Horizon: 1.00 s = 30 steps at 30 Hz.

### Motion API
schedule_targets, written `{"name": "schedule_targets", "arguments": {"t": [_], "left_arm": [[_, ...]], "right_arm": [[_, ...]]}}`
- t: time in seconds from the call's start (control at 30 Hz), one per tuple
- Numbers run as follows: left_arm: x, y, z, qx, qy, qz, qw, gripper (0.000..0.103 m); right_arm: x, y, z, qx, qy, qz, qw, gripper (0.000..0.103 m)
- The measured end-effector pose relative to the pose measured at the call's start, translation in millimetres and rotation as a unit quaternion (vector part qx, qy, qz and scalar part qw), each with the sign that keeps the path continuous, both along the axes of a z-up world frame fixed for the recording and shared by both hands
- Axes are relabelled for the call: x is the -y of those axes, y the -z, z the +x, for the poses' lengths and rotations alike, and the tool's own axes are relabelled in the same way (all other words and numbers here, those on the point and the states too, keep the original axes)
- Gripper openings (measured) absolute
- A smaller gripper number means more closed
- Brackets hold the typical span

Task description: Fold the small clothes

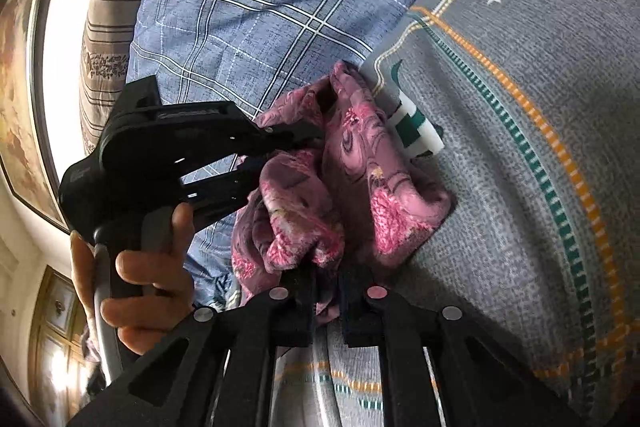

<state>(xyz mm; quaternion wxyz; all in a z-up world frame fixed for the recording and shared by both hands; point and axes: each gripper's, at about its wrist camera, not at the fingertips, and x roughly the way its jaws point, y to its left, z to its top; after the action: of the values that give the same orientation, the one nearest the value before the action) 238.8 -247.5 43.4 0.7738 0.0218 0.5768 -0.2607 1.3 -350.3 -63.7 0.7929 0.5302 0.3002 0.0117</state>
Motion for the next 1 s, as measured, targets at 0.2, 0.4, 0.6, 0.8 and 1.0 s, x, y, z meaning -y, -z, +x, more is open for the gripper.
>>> {"name": "schedule_targets", "arguments": {"t": [0.2,0.4,0.6,0.8,1.0], "left_arm": [[-16,-26,-12,0.05,-0.005,-0.001,0.9987,0.045],[-41,-39,-10,0.09,-0.02,0.021,0.9955,0.053],[-105,-30,23,0.071,-0.081,0.004,0.9942,0.059],[-166,12,62,-0.024,-0.147,-0.045,0.9878,0.059],[-166,18,65,-0.033,-0.131,-0.069,0.9885,0.059]], "right_arm": [[25,-15,-21,-0.011,0.024,-0.022,0.999,0.021],[52,-45,-4,-0.02,0.053,-0.069,0.996,0.028],[61,-63,59,-0.044,0.014,-0.116,0.992,0.042],[55,-49,137,-0.067,-0.043,-0.12,0.99,0.046],[32,-16,199,-0.115,-0.107,-0.119,0.98,0.046]]}}
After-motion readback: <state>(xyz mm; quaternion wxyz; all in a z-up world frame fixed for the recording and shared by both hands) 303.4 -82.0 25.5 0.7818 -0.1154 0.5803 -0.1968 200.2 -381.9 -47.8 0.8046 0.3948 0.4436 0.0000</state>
